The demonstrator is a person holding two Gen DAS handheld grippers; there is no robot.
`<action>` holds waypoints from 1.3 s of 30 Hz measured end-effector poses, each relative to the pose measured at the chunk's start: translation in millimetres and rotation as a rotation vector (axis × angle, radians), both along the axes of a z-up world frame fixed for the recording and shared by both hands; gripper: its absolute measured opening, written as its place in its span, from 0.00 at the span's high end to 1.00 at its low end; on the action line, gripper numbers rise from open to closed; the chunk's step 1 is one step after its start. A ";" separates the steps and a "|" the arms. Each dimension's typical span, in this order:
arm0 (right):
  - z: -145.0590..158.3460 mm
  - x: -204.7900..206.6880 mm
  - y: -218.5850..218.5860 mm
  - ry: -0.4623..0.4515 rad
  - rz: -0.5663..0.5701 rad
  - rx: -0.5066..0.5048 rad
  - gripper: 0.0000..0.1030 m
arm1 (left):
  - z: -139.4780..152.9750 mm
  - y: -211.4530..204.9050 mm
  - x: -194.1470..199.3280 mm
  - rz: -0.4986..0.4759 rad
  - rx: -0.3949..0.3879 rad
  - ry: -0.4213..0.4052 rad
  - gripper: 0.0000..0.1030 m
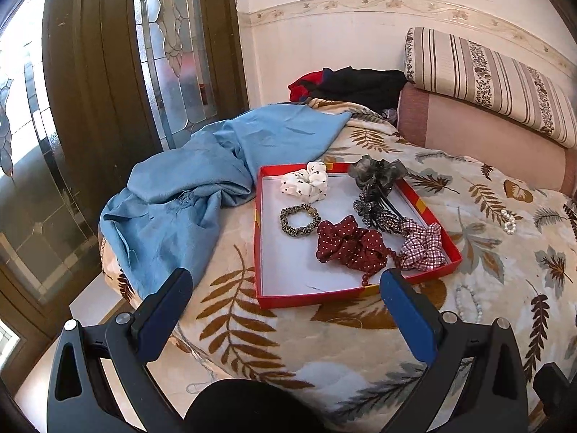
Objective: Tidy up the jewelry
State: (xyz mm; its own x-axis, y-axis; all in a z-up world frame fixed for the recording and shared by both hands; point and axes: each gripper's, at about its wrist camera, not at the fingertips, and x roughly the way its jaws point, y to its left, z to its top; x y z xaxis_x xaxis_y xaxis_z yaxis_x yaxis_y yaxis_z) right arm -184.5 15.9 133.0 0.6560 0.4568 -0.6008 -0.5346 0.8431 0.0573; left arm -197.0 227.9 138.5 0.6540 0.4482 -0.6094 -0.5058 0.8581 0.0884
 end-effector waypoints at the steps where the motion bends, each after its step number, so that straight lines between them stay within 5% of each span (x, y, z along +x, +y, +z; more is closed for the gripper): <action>1: -0.1 -0.1 0.1 0.000 0.000 0.000 0.11 | 0.2 0.2 -0.4 0.001 0.001 0.000 0.00; 39: -9.0 1.3 0.4 0.030 -0.004 0.005 0.11 | -5.0 3.8 -1.5 0.016 0.014 0.012 0.00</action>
State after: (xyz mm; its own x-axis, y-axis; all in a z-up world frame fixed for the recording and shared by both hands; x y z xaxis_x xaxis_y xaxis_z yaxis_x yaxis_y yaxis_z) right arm -183.2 16.3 124.0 0.6397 0.4571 -0.6179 -0.5292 0.8450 0.0772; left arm -198.5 231.7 133.5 0.6398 0.4666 -0.6106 -0.5179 0.8488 0.1059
